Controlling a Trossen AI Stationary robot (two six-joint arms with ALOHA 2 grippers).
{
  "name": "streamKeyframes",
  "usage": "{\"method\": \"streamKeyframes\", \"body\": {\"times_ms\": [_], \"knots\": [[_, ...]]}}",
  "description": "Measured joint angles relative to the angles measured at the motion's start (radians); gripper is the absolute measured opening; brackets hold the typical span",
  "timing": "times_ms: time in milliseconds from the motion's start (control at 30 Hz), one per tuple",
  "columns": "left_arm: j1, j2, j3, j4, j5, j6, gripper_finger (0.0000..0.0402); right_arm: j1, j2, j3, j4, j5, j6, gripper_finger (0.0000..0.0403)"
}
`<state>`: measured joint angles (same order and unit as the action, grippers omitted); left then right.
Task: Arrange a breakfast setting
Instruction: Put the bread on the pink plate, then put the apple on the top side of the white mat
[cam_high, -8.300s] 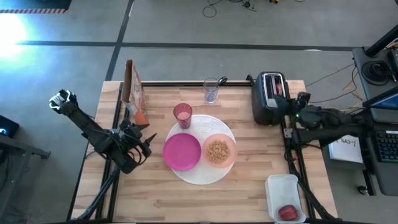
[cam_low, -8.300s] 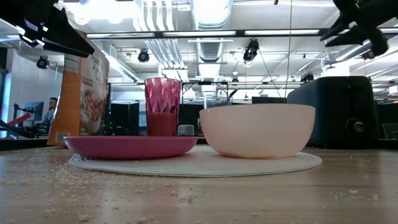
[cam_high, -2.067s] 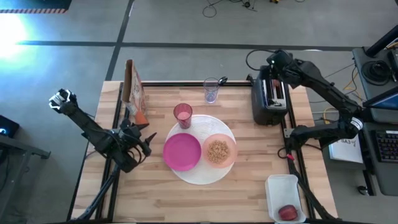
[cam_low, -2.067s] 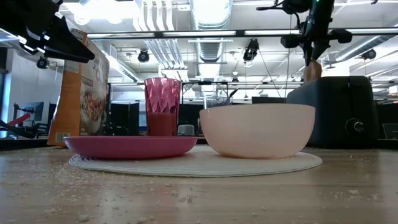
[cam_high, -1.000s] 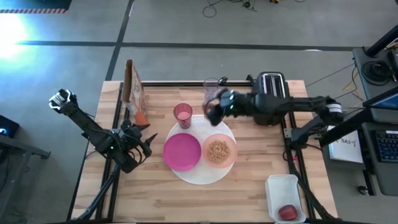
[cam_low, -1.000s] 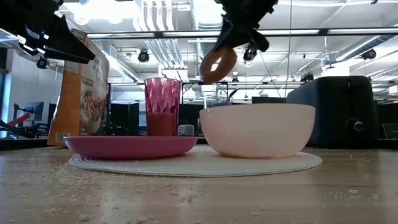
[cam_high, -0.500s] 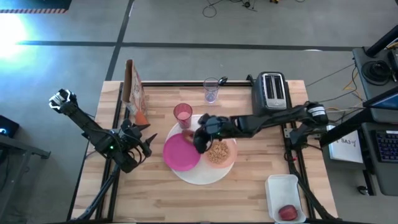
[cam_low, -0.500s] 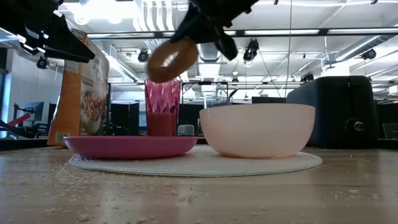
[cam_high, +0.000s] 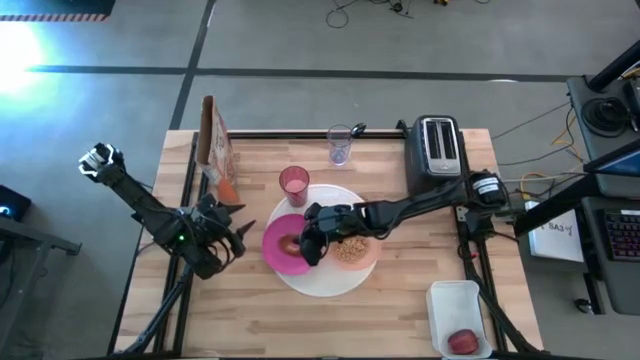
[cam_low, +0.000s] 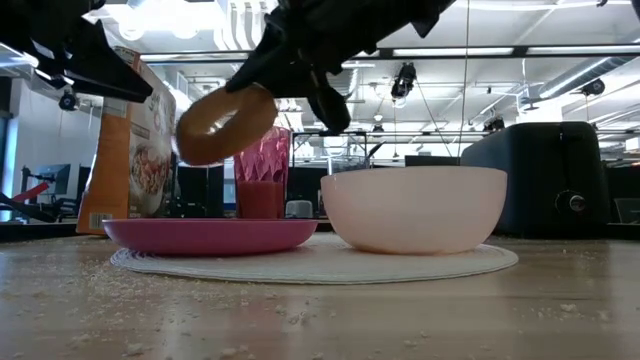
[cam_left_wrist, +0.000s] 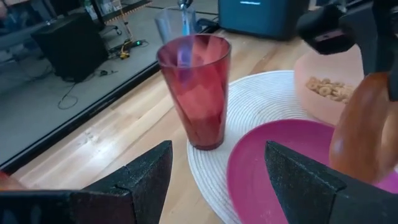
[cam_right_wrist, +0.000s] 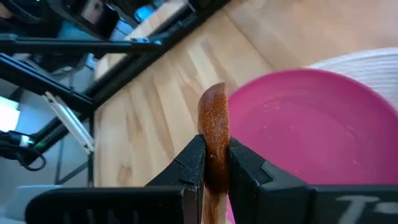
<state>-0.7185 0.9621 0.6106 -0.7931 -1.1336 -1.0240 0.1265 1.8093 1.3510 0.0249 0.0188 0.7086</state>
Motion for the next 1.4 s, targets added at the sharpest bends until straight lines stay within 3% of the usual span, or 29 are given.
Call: {"method": "streamKeyframes", "body": {"times_ms": [200, 733, 967, 1233, 1400], "knots": [[-0.001, 0.001, 0.000, 0.049, 0.001, 0.081, 0.0237, 0.006, 0.038, 0.000, 0.017, -0.002, 0.001, 0.0038], [-0.001, 0.002, 0.000, 0.052, 0.020, 0.085, 0.0237, 0.005, 0.077, 0.000, 0.032, -0.003, 0.018, 0.0039], [-0.001, 0.002, 0.000, 0.059, 0.020, 0.085, 0.0237, 0.005, 0.077, 0.000, 0.034, -0.021, -0.028, 0.0064], [-0.001, 0.002, 0.000, 0.065, 0.020, 0.085, 0.0237, -0.007, 0.077, 0.000, 0.039, -0.020, -0.029, 0.0034], [-0.001, 0.002, 0.000, 0.066, 0.020, 0.085, 0.0237, -0.009, 0.077, 0.000, 0.041, -0.021, -0.029, 0.0050]]}}
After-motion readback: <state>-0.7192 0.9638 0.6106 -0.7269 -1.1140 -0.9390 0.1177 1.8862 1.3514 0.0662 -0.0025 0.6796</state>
